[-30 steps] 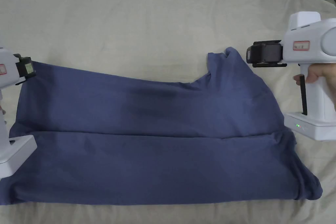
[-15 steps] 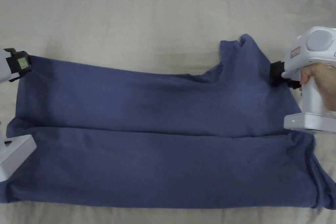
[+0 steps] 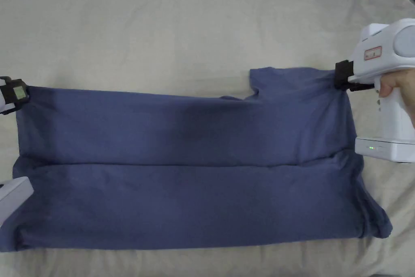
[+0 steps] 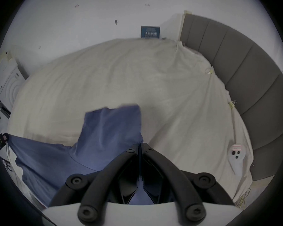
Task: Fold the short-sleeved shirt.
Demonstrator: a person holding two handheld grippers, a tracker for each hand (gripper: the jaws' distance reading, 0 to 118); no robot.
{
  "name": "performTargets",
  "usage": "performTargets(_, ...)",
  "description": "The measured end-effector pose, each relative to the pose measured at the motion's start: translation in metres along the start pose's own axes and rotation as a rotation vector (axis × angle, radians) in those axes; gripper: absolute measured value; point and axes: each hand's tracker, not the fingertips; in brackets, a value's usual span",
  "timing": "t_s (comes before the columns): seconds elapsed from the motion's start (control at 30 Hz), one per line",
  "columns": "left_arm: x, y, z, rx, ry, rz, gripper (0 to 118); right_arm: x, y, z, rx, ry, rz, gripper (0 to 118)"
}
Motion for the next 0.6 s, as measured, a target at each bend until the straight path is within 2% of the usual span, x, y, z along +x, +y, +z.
performTargets(0.33,-0.028,-0.046,0.082,0.032,-0.056,-0.021,0,0.026,-0.087,0.104,0.116,0.042,-0.023,1)
performTargets(0.6,-0.041,-0.125,0.087,-0.09,-0.012,-0.063,0,0.024,-0.182,0.098,0.023,-0.011,0.005,1)
